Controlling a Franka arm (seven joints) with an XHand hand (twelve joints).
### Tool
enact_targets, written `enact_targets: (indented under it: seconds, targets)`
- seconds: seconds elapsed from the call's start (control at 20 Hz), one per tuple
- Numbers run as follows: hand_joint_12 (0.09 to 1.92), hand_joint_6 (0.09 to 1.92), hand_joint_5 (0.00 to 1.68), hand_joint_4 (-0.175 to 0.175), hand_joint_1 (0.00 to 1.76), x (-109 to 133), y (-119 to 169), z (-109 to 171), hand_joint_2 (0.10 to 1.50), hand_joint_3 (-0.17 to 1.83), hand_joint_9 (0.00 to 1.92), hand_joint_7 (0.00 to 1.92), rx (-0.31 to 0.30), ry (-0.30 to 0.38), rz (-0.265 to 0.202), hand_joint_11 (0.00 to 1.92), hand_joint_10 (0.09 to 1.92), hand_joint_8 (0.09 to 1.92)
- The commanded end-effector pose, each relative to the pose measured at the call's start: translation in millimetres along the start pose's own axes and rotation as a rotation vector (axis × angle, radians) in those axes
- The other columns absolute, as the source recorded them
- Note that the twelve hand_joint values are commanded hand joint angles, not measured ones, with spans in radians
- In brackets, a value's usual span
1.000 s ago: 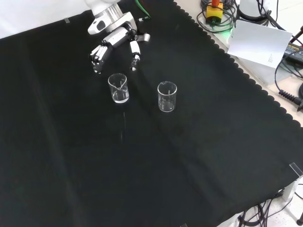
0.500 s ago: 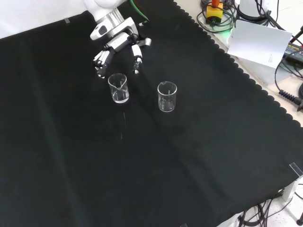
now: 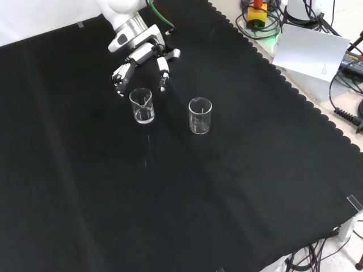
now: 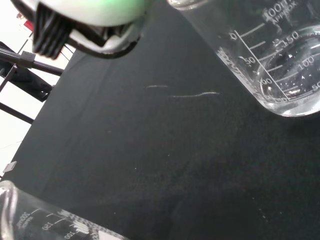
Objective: Pick up the beaker on the right.
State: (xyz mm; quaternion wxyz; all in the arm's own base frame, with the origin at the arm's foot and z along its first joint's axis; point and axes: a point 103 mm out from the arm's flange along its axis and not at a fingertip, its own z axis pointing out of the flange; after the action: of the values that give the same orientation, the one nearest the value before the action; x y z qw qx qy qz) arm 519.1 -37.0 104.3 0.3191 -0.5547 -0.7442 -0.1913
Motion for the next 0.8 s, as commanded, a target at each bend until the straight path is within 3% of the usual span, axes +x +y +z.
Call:
enact_targets:
  seconds: [0.05,0.8]
  targets:
    - [1.41,0.09,0.47,-0.044,1.0,-18.4,4.7,7.3,0.52,0.57,0.38,0.23,0.013,0.05,-0.011,0.04,0.68,0.71]
    - [1.41,0.09,0.52,-0.044,1.02,-36.3,12.1,24.6,0.49,0.63,0.43,0.29,-0.023,0.085,-0.03,0.05,0.68,0.72]
